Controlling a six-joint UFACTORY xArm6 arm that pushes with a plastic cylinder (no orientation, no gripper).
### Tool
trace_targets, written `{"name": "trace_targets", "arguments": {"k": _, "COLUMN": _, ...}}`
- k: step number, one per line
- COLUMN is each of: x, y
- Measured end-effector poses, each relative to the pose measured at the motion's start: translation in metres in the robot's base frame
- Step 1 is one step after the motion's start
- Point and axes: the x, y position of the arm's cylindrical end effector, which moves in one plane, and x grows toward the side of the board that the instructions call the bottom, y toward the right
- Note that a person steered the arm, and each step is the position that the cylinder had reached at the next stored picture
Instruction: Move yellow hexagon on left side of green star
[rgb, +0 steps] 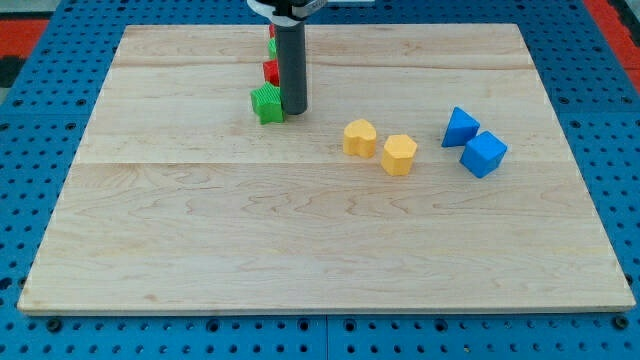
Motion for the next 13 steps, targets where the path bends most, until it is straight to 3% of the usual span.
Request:
{"name": "trace_targets", "arguments": {"k": 3, "x": 0.020, "y": 0.130}}
{"name": "trace_targets", "arguments": {"k": 4, "x": 0.050, "y": 0.158}}
{"name": "trace_targets", "arguments": {"k": 5, "x": 0.089, "y": 0.158}}
{"name": "trace_targets", "arguments": {"k": 6, "x": 0.098, "y": 0.111}}
{"name": "trace_targets", "arguments": {"k": 9, "x": 0.076, "y": 0.117}}
{"name": "trace_targets", "arguments": {"k": 12, "x": 0.056, "y": 0.052}}
{"name": "trace_targets", "arguments": {"k": 13, "x": 0.056, "y": -0.001}}
